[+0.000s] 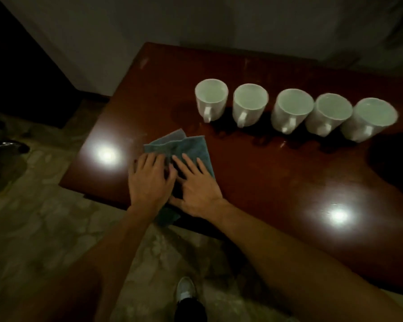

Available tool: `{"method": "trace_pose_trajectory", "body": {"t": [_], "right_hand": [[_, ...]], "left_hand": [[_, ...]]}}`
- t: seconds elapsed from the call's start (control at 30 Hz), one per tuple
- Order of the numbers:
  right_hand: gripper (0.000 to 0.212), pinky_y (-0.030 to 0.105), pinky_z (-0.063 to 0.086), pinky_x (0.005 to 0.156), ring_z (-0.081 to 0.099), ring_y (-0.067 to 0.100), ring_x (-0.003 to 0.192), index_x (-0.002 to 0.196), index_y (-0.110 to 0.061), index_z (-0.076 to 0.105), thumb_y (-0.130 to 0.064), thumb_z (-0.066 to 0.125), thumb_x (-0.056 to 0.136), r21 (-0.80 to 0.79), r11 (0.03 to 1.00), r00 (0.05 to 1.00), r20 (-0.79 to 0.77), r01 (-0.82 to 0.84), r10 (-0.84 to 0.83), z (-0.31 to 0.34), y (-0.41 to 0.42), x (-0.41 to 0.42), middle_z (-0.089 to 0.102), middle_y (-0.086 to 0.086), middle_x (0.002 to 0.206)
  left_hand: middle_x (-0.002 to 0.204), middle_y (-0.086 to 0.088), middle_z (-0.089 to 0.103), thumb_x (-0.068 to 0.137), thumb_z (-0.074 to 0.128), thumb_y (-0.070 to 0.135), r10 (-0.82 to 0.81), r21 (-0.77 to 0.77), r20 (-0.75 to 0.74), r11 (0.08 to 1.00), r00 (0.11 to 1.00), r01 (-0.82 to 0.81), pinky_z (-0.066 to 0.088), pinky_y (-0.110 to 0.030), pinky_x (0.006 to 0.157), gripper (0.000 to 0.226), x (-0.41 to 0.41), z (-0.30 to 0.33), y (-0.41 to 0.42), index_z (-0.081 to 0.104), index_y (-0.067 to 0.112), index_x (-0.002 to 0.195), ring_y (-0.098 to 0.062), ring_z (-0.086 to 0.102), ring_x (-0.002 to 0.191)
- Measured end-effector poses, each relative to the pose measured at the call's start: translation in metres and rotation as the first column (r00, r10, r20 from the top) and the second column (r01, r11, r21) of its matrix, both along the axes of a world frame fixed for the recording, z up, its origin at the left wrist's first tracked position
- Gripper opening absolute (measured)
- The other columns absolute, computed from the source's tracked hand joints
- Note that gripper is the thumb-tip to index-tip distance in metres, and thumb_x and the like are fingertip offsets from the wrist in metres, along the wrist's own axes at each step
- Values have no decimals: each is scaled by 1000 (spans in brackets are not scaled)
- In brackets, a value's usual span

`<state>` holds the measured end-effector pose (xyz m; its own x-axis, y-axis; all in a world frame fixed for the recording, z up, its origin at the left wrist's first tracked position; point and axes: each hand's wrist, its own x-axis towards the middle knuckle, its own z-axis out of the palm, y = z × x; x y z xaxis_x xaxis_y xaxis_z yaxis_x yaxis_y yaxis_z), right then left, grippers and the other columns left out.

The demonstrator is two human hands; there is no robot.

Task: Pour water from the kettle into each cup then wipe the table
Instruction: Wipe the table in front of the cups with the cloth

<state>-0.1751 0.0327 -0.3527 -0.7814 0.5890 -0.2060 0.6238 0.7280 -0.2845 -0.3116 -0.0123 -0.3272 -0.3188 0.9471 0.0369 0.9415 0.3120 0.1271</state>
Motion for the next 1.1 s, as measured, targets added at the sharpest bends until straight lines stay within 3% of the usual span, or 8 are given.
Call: {"method": "trace_pose_trajectory", "body": {"t": [0.17,0.33,0.5,0.77,0.87,1.1], "right_hand": [[77,51,-1,126,-10,26,157,162,-25,9,-59,39,99,76,997,999,48,-10,7,-2,43,-84,-8,5,171],[76,50,-1,127,-5,24,158,162,-29,10,-64,34,99,14,996,995,-40,90,-90,1,33,-52,-1,2,171],[74,48,-2,127,-9,21,157,161,-31,13,-60,36,98,-23,972,972,-22,232,-233,5,3,45,-2,-1,171],[74,41,-7,127,-16,13,155,161,-36,7,-65,34,98,-10,887,887,27,462,-461,7,-16,190,-6,-9,170],[73,39,-9,126,-17,13,155,160,-38,5,-64,35,99,-13,854,854,35,520,-519,7,-16,233,-9,-11,170],[75,40,-7,127,-14,14,156,161,-36,2,-65,35,99,-47,783,785,41,620,-618,11,-6,326,-9,-9,170]], "left_hand": [[125,-6,61,96,44,38,28,98,69,995,997,-35,33,-47,105,36,-64,-4,21,59,15,119,-24,52,119],[134,-7,59,92,51,35,-97,4,124,995,988,97,33,-48,107,42,-67,-5,32,58,14,128,-26,51,126],[147,-3,49,90,49,39,-315,-87,147,940,938,329,28,-51,114,54,4,-3,24,50,17,139,-22,43,137],[163,7,19,100,39,44,-483,-177,207,837,851,518,5,-48,121,59,150,2,39,26,26,154,-13,11,151],[165,9,10,101,34,46,-525,-217,207,798,825,562,4,-49,122,60,196,2,48,18,28,156,-12,4,151],[165,6,12,101,36,44,-547,-243,221,771,808,588,7,-51,122,60,308,8,74,21,24,156,-14,5,152]]}}
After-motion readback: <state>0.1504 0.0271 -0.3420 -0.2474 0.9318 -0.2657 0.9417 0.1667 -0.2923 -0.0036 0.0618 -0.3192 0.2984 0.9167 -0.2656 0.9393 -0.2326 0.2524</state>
